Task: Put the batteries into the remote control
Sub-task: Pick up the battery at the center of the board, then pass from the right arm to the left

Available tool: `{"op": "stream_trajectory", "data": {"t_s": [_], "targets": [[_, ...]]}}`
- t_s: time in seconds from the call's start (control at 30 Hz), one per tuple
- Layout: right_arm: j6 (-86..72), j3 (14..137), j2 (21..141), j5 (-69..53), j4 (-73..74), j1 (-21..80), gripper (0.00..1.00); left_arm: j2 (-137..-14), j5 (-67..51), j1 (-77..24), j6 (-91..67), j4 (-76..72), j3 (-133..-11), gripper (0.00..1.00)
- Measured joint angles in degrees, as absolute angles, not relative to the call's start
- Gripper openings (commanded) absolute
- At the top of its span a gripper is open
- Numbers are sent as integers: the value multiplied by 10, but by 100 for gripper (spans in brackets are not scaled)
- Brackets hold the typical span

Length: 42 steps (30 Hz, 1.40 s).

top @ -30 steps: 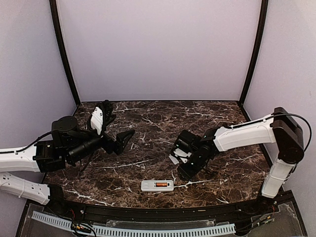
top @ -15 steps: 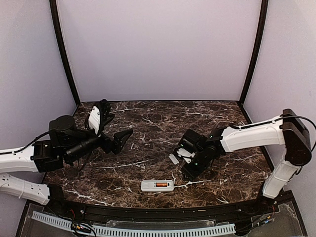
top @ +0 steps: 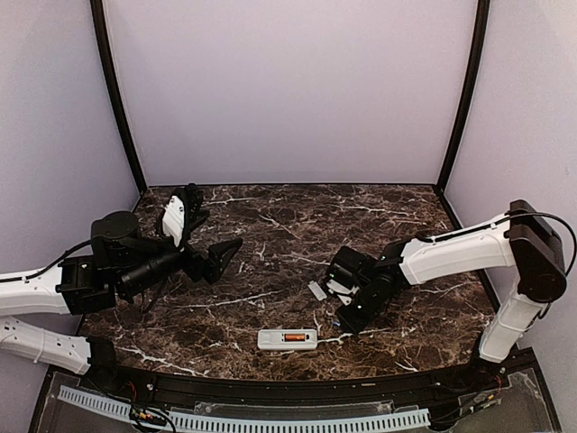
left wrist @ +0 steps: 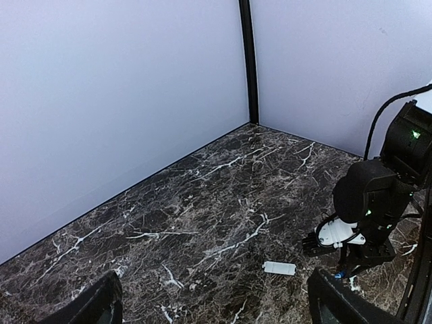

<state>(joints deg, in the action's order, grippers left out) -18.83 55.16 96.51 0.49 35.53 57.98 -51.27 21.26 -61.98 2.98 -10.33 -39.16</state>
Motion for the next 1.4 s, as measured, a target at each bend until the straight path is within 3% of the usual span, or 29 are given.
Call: {"op": "stream_trajectory", "data": {"t_s": [0.2, 0.43, 0.57, 0.8, 1.13, 1.3, 1.4], "targets": [[-190, 552, 967, 14, 350, 590, 21, -505, 213, -619, 30, -97, -392, 94], [-194, 556, 974, 16, 343, 596, 1, -497, 213, -618, 30, -96, -392, 94], [-194, 557, 973, 12, 341, 596, 0, -497, 213, -616, 30, -92, -392, 93], [-189, 568, 973, -32, 362, 594, 0, -497, 180, -616, 69, -80, -392, 77], [-190, 695, 892, -203, 443, 557, 0, -606, 142, -731, 447, -62, -397, 71], [-199, 762, 872, -280, 469, 558, 0, -638, 96, -738, 607, -104, -397, 73], [-204, 789, 874, -297, 490, 562, 0, -657, 72, -738, 667, -138, -401, 68]]}}
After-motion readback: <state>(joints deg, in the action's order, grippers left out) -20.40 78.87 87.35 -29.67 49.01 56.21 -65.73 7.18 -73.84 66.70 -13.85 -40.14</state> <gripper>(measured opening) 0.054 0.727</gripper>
